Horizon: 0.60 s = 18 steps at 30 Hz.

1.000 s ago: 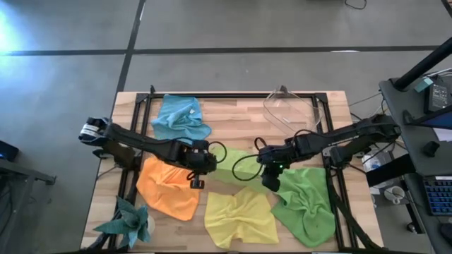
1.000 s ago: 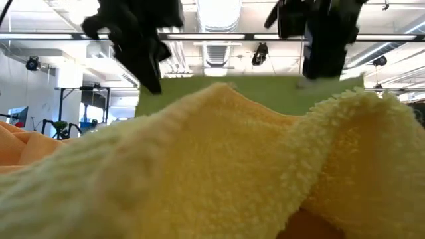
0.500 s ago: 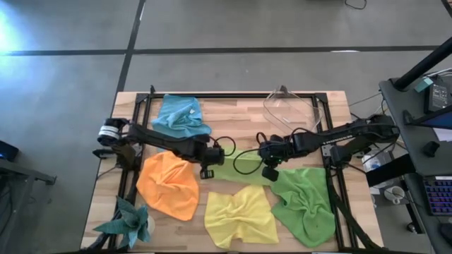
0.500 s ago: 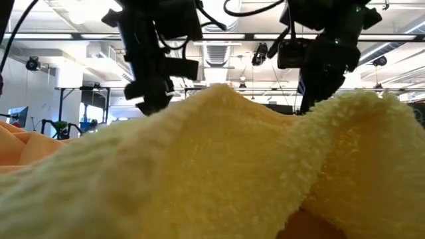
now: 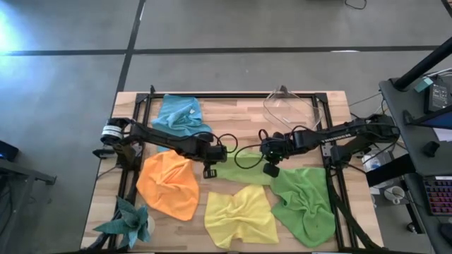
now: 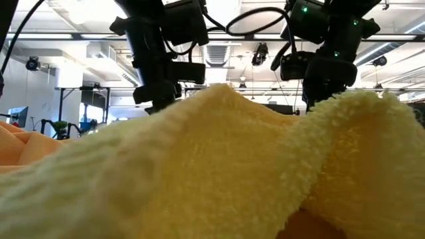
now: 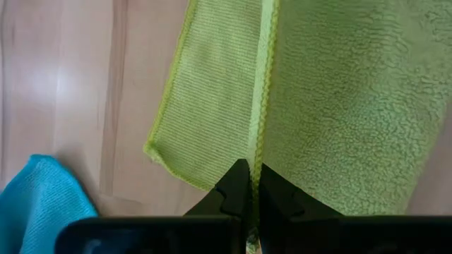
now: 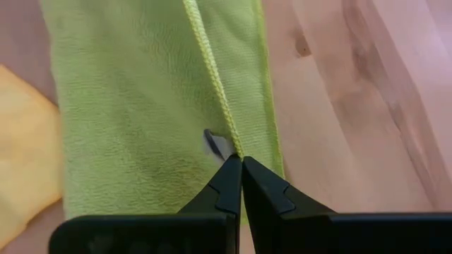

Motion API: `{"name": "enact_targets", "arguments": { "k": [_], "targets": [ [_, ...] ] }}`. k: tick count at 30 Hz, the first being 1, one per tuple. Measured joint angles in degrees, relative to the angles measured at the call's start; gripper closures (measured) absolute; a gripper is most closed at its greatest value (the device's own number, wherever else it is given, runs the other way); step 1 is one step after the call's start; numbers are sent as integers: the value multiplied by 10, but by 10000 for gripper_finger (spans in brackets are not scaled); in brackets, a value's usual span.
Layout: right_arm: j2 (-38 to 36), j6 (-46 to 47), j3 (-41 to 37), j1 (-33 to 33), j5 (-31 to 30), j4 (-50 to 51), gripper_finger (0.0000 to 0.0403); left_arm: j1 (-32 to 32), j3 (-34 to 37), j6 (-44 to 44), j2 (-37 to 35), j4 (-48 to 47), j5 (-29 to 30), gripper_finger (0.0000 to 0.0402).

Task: Fold microfiber towels
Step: Fold the light green microfiber cloth

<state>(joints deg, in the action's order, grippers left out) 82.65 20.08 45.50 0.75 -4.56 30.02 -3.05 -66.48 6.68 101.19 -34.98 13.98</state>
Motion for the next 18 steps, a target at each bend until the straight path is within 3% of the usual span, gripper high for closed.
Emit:
{"name": "enact_targets", "arguments": {
  "k": [10,18],
  "targets": [
    [0,21,0,0,0,-3,394,0,0,-3,0,0,9,394],
    [0,27,2,0,2,-5,361,0,0,-26,0,1,11,327]
  ]
}}
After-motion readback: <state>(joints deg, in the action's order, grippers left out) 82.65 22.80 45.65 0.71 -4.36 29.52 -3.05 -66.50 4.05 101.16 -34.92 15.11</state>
